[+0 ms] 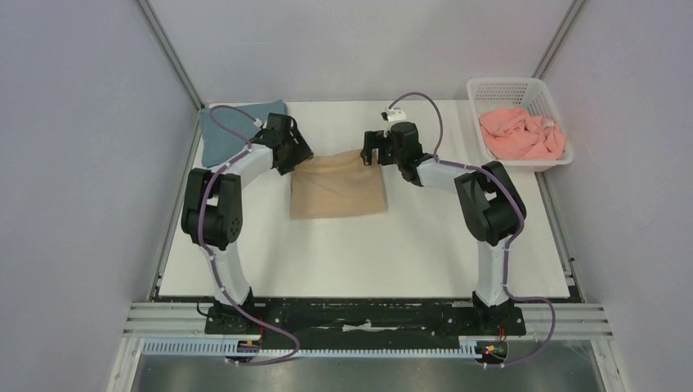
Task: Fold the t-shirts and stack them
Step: Fold the long partially folded tshirt into a neat square
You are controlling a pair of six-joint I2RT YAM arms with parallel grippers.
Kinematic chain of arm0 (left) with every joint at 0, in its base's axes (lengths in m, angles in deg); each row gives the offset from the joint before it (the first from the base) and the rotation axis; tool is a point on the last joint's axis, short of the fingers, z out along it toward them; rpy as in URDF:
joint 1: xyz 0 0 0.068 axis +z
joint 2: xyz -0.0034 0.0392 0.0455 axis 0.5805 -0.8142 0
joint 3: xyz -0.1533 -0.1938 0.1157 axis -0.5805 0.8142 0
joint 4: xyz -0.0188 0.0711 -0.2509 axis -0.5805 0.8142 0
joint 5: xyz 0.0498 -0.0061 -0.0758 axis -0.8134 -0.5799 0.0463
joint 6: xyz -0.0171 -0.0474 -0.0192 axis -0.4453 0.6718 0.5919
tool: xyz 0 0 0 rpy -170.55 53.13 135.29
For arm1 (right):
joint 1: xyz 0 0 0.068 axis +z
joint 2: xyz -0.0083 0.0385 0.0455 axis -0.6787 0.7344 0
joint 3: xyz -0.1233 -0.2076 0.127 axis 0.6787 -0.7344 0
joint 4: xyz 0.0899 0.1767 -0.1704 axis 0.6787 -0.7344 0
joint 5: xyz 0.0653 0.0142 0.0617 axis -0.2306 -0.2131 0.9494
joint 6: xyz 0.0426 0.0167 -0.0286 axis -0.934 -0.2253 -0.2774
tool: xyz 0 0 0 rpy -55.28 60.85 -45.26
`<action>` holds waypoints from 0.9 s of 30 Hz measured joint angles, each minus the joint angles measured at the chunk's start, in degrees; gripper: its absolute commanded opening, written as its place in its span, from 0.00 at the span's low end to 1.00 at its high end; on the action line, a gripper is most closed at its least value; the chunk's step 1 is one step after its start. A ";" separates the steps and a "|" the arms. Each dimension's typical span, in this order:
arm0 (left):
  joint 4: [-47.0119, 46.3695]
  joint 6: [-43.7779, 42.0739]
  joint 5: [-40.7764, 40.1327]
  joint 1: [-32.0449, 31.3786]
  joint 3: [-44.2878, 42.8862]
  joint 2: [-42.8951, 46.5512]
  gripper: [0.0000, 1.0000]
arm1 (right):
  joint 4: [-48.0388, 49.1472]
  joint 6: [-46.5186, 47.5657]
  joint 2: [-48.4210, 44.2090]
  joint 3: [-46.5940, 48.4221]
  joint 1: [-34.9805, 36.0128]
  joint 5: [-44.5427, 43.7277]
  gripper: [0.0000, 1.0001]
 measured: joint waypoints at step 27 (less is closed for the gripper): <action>-0.04 -8.02 5.03 -0.07 18.01 22.34 0.83 | -2.45 -6.84 -37.20 -37.18 9.18 -0.09 0.98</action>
